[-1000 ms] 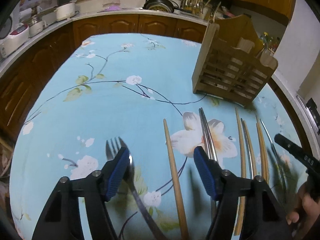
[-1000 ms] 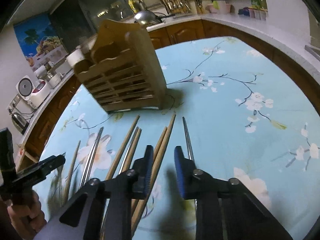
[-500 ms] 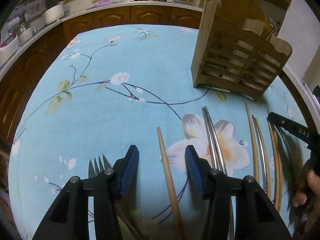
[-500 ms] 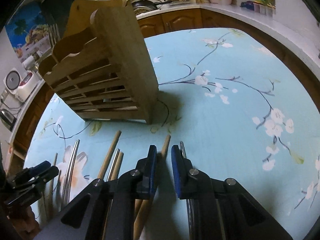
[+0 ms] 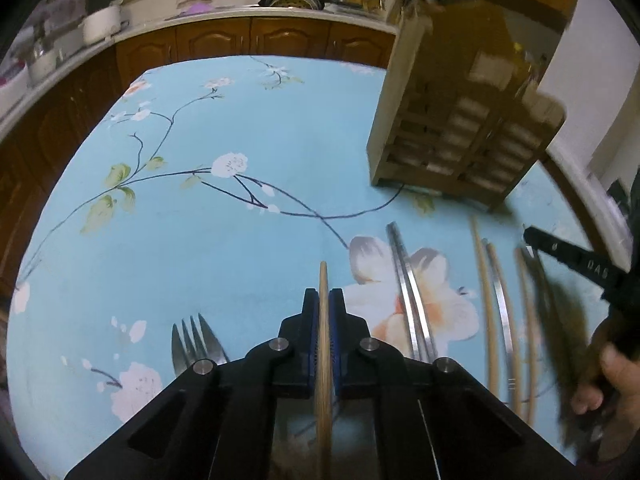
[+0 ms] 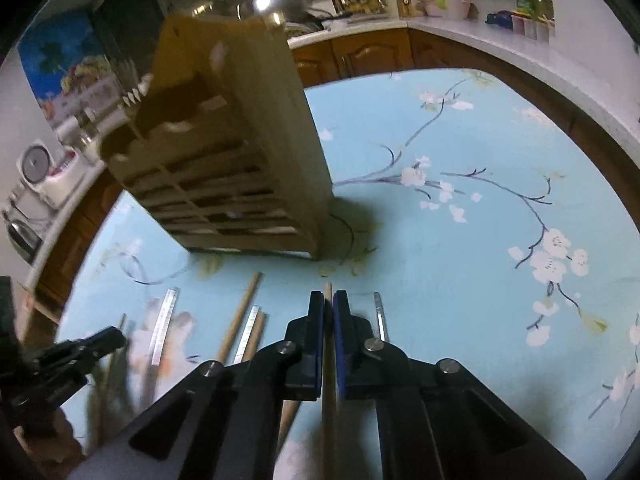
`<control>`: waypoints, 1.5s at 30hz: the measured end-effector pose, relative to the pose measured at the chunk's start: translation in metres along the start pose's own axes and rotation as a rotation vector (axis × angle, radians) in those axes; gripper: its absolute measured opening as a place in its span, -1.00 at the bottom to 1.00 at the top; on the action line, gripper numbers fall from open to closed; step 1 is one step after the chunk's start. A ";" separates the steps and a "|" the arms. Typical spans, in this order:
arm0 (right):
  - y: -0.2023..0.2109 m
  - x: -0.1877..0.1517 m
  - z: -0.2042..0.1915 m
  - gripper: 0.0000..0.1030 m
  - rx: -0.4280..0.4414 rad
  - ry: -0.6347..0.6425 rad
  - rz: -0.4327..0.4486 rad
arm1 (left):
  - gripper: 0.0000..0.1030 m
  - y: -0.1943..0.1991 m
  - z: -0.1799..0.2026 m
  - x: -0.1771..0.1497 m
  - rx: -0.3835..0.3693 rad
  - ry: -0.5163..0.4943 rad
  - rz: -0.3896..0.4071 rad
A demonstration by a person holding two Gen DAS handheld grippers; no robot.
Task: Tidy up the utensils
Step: 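Grasp a wooden chopstick with the left tool while the right tool grasps another chopstick, then lift both chopsticks, lower them into the wooden holder, open both tools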
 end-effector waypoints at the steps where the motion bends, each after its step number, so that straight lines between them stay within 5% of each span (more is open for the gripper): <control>1: 0.005 0.000 -0.002 -0.91 0.011 -0.002 0.007 | -0.94 0.006 -0.001 0.000 -0.015 0.008 0.008; 8: 0.059 0.006 -0.011 -0.91 0.079 0.005 0.090 | -0.94 0.068 0.007 0.001 -0.115 0.013 0.114; 23: 0.163 0.019 -0.038 -0.91 0.139 0.041 0.288 | -0.94 0.174 0.015 -0.010 -0.192 -0.027 0.295; 45: 0.201 0.057 -0.044 -0.91 0.152 0.046 0.424 | -0.94 0.198 0.017 0.023 -0.169 -0.011 0.466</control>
Point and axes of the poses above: each gripper's, at about its wrist camera, not at the fingertips, and y roughly against the way its jaws point, z to its right, x to its top, the point moved 7 cm from there along -y, roughly the way its jaws point, and after that the axes turned 6 degrees about -z, right-handed, at the moved point
